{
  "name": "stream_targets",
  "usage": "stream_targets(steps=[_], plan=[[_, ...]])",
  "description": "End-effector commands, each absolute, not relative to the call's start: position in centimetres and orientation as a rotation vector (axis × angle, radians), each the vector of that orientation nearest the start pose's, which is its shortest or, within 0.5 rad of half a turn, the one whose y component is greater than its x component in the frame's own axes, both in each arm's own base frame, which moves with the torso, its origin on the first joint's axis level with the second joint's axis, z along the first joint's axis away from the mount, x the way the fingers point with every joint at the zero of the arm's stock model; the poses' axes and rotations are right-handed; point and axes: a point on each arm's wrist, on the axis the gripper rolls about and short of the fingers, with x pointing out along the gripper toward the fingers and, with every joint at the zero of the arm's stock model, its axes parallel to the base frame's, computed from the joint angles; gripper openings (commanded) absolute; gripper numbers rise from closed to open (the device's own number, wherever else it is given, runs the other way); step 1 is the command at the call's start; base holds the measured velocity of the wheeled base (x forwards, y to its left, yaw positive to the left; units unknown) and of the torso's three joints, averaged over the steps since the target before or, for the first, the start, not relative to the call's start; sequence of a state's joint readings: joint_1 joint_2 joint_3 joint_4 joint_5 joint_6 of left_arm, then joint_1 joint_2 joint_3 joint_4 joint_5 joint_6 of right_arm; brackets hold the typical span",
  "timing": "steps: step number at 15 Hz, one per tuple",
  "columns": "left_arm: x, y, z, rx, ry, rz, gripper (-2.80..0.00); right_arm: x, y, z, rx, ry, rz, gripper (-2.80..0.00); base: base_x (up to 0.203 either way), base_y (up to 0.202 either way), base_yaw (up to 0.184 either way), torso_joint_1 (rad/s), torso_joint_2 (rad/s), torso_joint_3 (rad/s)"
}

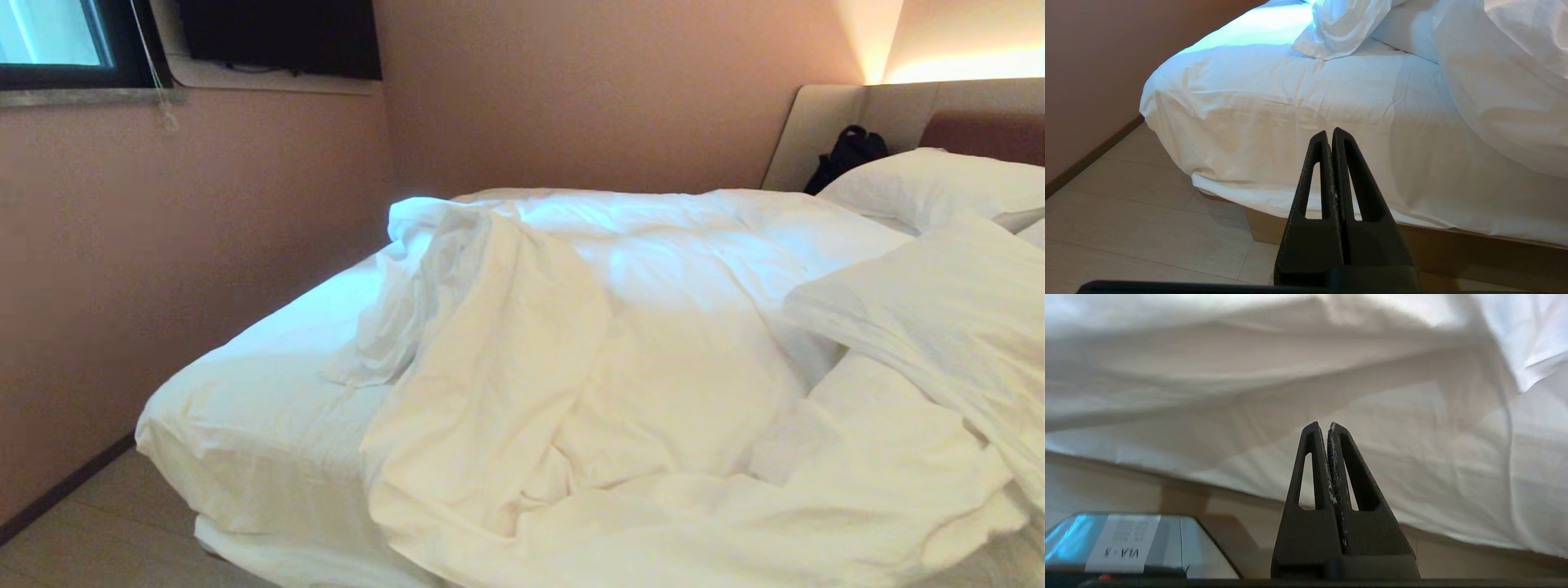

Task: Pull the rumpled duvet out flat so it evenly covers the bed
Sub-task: Flatten the corners of the folded blanket

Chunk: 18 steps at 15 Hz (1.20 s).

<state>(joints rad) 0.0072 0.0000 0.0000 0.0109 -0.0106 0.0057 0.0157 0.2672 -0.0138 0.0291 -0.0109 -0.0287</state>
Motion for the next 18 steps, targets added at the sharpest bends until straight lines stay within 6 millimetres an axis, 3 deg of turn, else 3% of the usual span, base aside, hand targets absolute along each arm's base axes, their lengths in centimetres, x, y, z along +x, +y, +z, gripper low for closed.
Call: stream_targets(steps=[1, 18], plan=[[-2.3, 0.0, 7.4, 0.006, 0.011, -0.003, -2.8, -1.0, 0.0, 7.9, -0.032, 0.198, 0.006, -2.8, 0.0, 0.0, 0.0, 0.0, 0.0, 0.0], [-2.3, 0.0, 7.4, 0.006, 0.011, -0.003, -2.8, -2.3, -0.1, 7.7, -0.025, 0.0, 0.003, -2.8, 0.0, 0.0, 0.0, 0.0, 0.0, 0.0]])
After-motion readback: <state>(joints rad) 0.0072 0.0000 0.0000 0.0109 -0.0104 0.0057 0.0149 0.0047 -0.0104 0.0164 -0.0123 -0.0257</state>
